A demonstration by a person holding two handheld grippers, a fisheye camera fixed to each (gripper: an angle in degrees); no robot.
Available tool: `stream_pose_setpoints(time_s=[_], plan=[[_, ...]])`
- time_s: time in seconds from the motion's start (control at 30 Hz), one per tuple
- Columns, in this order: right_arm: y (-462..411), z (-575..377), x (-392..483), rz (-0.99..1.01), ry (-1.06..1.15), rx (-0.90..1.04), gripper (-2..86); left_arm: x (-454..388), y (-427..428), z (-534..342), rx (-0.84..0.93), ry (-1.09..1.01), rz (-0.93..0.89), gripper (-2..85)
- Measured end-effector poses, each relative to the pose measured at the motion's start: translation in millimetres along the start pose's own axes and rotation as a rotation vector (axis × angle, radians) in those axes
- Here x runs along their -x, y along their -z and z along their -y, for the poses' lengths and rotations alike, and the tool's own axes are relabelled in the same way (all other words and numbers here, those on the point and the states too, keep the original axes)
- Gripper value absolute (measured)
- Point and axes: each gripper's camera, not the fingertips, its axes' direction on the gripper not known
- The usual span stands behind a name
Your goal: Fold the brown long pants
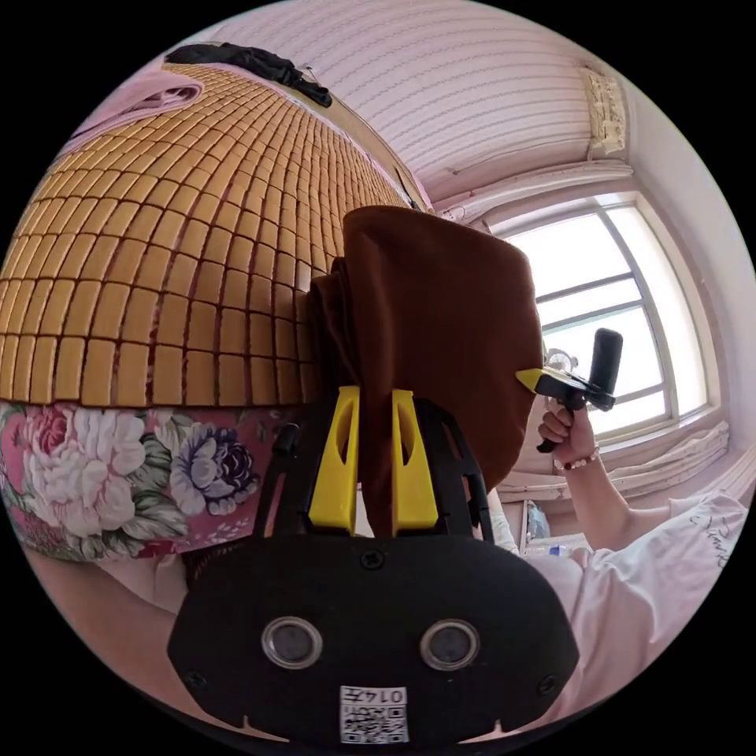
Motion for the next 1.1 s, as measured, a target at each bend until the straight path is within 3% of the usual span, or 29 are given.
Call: stream_pose_setpoints(time_s=[0.13,0.27,0.4,0.47,0.53,0.57,0.67,0.77,0.83,0.93,1.1], plan=[[-2,80,89,-0.093,0.351,0.077,5.9,10,38,-23,-0.172,0.056,-0.055,6.2],[9,155,137,-0.005,0.565,0.027,6.0,-5,109,-31,-0.459,0.039,0.018,6.2],[27,255,119,0.208,0.534,-0.090,6.4,-51,189,12,-0.681,-0.105,0.248,6.3],[12,346,91,0.301,0.366,-0.129,7.1,-54,219,45,-0.751,-0.073,0.294,6.6],[-21,413,77,0.252,0.274,-0.074,8.0,-46,237,77,-0.799,0.001,0.406,7.7],[-48,448,64,0.193,0.154,-0.032,7.8,-37,239,94,-0.822,0.034,0.547,7.6],[-131,486,47,0.104,-0.011,0.091,6.5,0,211,127,-0.743,0.173,0.837,3.3],[-215,489,60,0.129,0.026,0.272,6.1,45,172,146,-0.540,0.253,0.804,-0.4],[-240,486,73,-0.006,0.068,0.298,5.7,59,156,149,-0.470,0.267,0.820,-0.8],[-248,480,88,-0.149,0.177,0.287,4.3,53,142,144,-0.467,0.188,0.847,-0.9],[-207,419,93,-0.031,0.298,0.143,0.6,-5,122,97,-0.513,-0.004,0.842,-1.0]])
